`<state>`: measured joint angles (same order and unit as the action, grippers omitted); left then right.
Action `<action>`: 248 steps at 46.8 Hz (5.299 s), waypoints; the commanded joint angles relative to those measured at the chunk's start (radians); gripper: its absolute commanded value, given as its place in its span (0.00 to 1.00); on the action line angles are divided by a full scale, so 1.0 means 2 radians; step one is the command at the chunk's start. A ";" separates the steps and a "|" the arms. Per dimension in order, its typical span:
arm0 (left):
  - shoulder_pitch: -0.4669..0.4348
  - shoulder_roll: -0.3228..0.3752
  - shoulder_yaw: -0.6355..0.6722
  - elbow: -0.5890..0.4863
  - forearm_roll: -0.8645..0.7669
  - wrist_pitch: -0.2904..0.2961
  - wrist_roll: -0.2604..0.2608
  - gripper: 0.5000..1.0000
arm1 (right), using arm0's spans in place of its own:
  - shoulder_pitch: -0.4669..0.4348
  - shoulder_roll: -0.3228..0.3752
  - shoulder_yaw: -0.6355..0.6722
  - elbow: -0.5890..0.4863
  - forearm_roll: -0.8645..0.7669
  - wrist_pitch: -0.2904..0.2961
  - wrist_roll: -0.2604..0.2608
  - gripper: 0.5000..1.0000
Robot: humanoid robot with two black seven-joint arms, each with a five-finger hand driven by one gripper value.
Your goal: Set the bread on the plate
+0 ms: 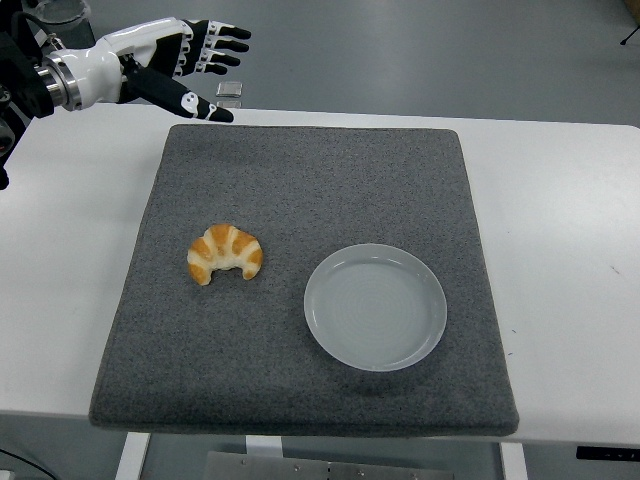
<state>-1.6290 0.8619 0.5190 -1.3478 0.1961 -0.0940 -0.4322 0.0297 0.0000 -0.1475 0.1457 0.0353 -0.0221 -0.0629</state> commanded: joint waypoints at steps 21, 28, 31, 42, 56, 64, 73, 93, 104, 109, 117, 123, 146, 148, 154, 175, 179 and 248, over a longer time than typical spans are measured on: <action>0.006 0.000 0.050 -0.036 0.170 -0.001 0.009 0.95 | 0.000 0.000 0.000 0.000 0.000 -0.001 0.000 0.86; 0.014 0.001 0.053 -0.036 0.224 0.002 0.009 0.95 | 0.000 0.000 0.000 0.000 0.000 -0.001 0.000 0.86; 0.021 0.001 0.051 -0.035 0.239 0.005 0.008 0.95 | 0.000 0.000 0.000 0.000 0.000 -0.001 0.000 0.86; 0.053 -0.005 0.041 -0.036 0.249 0.051 0.005 0.95 | 0.000 0.000 0.000 0.000 0.001 -0.001 0.000 0.86; 0.121 -0.026 0.004 -0.028 0.288 0.101 0.003 0.89 | 0.000 0.000 0.000 -0.001 0.001 -0.001 0.000 0.86; 0.147 -0.027 -0.015 -0.014 0.302 0.109 0.002 0.87 | 0.000 0.000 0.000 -0.001 0.001 -0.001 0.000 0.86; 0.169 -0.042 -0.028 0.010 0.303 0.110 -0.010 0.87 | 0.000 0.000 0.001 -0.001 0.001 -0.001 0.000 0.86; 0.199 -0.067 -0.047 0.046 0.307 0.111 -0.016 0.71 | 0.000 0.000 0.001 -0.001 0.001 -0.001 0.000 0.86; 0.199 -0.074 -0.047 0.061 0.307 0.111 -0.021 0.57 | 0.001 0.000 0.001 -0.001 0.001 -0.002 0.000 0.86; 0.202 -0.075 -0.047 0.063 0.308 0.112 -0.022 0.44 | 0.001 0.000 0.001 -0.001 0.001 -0.002 0.000 0.86; 0.202 -0.079 -0.046 0.069 0.311 0.114 -0.022 0.10 | 0.001 0.000 0.001 -0.001 0.001 -0.002 0.000 0.86; 0.202 -0.080 -0.047 0.069 0.311 0.117 -0.022 0.00 | 0.002 0.000 0.001 -0.001 0.001 -0.002 0.000 0.86; 0.197 -0.075 -0.070 0.079 0.308 0.117 -0.033 0.00 | 0.002 0.000 0.002 -0.001 0.001 -0.002 0.000 0.86; 0.199 -0.074 -0.078 0.085 0.306 0.116 -0.033 0.00 | 0.002 0.000 0.002 -0.001 0.001 -0.002 0.000 0.86; 0.198 -0.064 -0.091 0.093 0.301 0.115 -0.036 0.00 | 0.002 0.000 0.002 -0.001 0.001 -0.002 0.000 0.86; 0.140 -0.001 -0.115 0.118 0.309 0.077 -0.045 0.00 | 0.002 0.000 0.002 -0.001 0.001 -0.002 0.000 0.86; 0.123 -0.002 -0.115 0.132 0.309 0.071 -0.048 0.00 | 0.002 0.000 0.002 -0.001 0.001 -0.002 0.000 0.86; 0.025 -0.106 -0.129 0.030 0.394 0.114 -0.049 0.00 | 0.000 0.000 0.001 -0.001 0.001 -0.002 0.000 0.86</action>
<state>-1.5784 0.6594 0.2606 -1.2780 0.9609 0.1229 -0.5307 0.0295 0.0000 -0.1472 0.1442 0.0365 -0.0261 -0.0628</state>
